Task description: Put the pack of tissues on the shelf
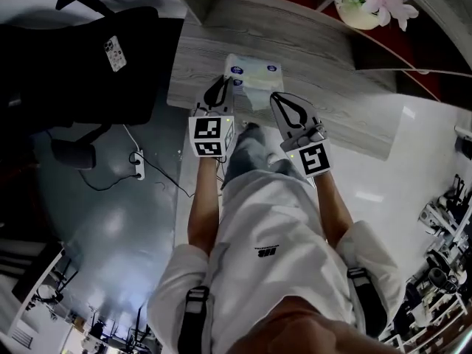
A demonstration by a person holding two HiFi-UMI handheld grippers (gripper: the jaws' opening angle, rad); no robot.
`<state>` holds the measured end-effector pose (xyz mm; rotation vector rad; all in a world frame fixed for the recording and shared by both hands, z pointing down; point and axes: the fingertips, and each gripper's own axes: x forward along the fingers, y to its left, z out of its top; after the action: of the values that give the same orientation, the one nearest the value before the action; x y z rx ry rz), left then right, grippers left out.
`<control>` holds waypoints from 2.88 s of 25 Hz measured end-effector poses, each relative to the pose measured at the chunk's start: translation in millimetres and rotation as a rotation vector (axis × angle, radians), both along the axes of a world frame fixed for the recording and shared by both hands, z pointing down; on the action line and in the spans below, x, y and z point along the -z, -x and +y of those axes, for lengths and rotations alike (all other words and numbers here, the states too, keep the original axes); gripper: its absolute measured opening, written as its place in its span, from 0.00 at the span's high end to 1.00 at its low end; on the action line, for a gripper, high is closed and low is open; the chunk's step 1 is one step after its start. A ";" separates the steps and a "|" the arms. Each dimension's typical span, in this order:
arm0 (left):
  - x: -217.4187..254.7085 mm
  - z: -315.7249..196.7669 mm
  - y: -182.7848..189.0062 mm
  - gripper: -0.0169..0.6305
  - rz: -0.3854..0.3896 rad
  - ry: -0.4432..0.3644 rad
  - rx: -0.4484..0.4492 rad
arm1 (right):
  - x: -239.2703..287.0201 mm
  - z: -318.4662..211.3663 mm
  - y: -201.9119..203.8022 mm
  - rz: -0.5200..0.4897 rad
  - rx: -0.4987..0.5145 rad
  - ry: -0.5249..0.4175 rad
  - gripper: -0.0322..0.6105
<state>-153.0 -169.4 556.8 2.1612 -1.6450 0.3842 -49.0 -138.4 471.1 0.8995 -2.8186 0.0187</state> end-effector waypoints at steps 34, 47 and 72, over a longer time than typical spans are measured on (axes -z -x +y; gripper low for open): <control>183.1 -101.5 3.9 0.90 -0.037 -0.285 -0.078 | 150.3 -64.2 7.7 -0.072 -0.097 -0.219 0.91; 200.5 -159.5 -1.3 0.90 -0.022 -0.313 -0.095 | 174.6 -97.1 -1.3 -0.070 -0.159 -0.273 0.91; 176.0 -223.6 -7.9 0.79 -0.155 -0.297 -0.068 | 147.6 -148.8 5.9 -0.051 -0.169 -0.213 0.91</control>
<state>-145.1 -392.9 380.8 2.4629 -1.8140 0.3535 -54.9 -287.1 323.4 1.1978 -2.8213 -0.2438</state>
